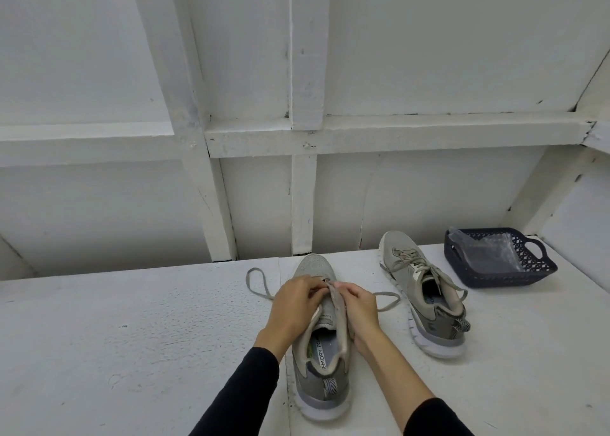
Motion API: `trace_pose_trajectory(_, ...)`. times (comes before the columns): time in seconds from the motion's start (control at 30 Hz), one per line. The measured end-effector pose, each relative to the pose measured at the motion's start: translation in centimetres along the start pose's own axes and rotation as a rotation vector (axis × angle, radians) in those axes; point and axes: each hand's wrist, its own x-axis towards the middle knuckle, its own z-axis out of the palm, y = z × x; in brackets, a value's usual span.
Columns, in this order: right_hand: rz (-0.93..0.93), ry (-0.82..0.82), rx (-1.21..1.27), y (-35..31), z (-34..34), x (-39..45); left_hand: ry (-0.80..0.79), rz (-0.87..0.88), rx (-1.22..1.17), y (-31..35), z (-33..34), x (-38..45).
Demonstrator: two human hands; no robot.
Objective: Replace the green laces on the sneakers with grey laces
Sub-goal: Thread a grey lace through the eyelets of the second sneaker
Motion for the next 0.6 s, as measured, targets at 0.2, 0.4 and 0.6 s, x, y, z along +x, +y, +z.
trace_pose_trajectory(0.2, -0.134, 0.078, -0.171, -1.1, 0.1, 0.7, -0.014, -0.129, -0.235, -1.2, 0.7, -0.4)
trace_pose_trajectory(0.4, -0.429, 0.089, -0.196, -5.2, 1.0, 0.0, 0.048, -0.264, -0.427, -1.4, 1.2, -1.7)
trace_pose_trajectory(0.6, -0.35, -0.096, -1.144, -3.1, -1.3, 1.3, 0.149, -0.513, -0.421, -0.2, 1.0, -1.8)
